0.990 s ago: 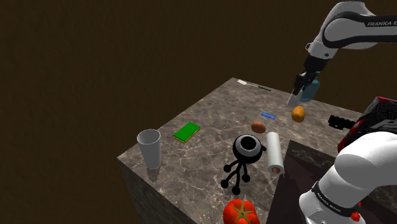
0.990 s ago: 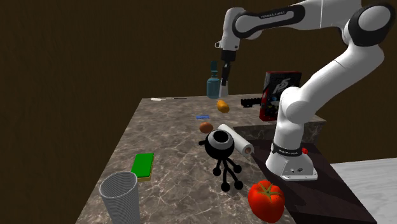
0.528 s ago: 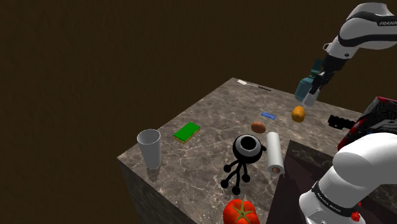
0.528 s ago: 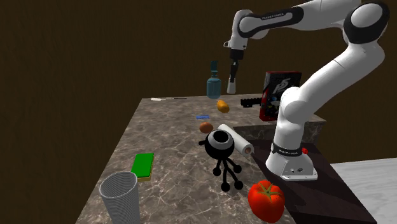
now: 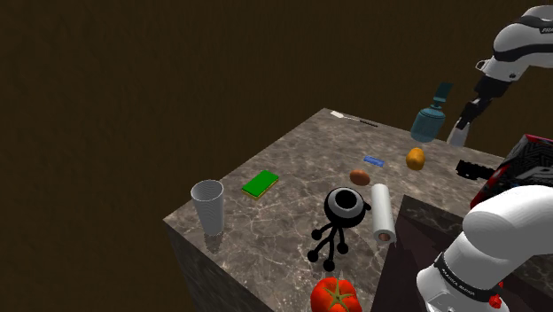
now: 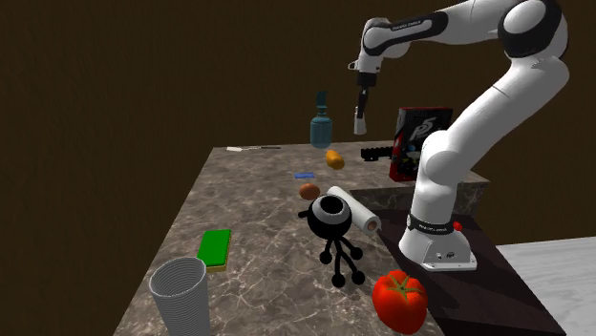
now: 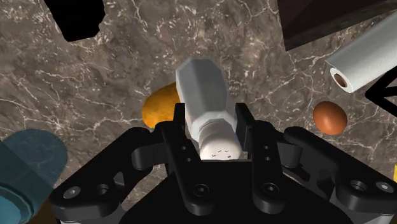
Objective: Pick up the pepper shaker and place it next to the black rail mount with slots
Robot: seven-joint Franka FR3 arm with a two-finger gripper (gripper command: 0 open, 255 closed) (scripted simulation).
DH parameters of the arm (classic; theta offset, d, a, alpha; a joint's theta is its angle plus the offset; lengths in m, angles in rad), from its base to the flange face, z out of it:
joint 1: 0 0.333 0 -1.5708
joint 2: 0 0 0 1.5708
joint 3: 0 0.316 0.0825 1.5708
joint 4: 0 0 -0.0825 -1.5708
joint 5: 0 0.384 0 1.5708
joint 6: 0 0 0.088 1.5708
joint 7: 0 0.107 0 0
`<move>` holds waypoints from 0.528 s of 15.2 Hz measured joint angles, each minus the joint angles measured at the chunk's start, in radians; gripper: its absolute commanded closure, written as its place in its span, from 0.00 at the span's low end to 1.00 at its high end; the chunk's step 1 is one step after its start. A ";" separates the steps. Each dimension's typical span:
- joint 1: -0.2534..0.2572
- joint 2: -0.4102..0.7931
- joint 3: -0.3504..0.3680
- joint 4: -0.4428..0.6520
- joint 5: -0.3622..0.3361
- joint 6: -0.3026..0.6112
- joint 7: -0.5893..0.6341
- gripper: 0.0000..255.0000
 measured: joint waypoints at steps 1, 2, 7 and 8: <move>-0.001 0.010 -0.021 0.022 -0.004 -0.008 -0.025 1.00; 0.000 0.027 -0.052 0.046 -0.008 -0.009 -0.057 1.00; 0.019 0.102 -0.164 0.111 -0.007 0.017 -0.160 1.00; 0.020 0.108 -0.175 0.104 -0.008 0.030 -0.167 1.00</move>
